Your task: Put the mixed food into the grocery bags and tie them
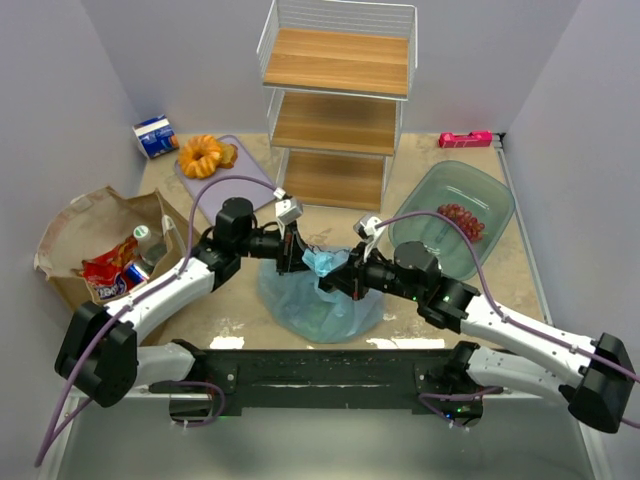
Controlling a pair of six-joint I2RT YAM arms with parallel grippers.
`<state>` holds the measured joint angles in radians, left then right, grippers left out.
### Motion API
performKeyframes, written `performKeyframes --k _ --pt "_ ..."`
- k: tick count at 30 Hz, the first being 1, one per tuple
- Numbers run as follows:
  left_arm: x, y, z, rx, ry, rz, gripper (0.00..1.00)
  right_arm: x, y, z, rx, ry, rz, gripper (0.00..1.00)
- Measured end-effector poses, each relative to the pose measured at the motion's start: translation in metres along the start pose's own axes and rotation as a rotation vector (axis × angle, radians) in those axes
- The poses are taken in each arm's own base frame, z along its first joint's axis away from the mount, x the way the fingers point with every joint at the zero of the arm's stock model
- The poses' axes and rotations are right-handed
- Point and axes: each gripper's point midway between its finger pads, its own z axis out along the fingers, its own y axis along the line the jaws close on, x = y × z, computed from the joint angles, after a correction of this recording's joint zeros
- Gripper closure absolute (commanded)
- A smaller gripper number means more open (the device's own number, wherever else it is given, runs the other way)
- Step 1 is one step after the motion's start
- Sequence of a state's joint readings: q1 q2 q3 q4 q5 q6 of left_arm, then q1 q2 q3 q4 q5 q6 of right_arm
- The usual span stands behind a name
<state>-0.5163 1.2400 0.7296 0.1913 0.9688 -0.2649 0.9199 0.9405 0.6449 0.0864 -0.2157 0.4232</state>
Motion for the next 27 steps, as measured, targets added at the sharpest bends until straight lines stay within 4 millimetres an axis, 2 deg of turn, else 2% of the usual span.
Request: performKeyframes --k 6,8,15,22,27 --pt "0.009 0.004 -0.001 -0.023 0.010 -0.053 1.00 0.010 -0.013 0.008 0.061 -0.006 0.061 1.00" --pt "0.010 0.004 -0.002 -0.025 0.007 -0.066 0.96 0.011 -0.015 0.009 0.075 -0.010 0.065 1.00" --pt "0.016 0.004 -0.006 -0.034 -0.004 -0.103 0.65 0.024 -0.027 0.014 0.122 0.013 0.073 1.00" --pt "0.013 -0.002 -0.010 -0.023 -0.014 -0.094 0.50 0.027 -0.031 0.014 0.132 0.010 0.077 1.00" --pt "0.014 -0.010 -0.012 0.011 -0.008 -0.090 0.35 0.028 -0.033 0.015 0.146 0.010 0.076 1.00"
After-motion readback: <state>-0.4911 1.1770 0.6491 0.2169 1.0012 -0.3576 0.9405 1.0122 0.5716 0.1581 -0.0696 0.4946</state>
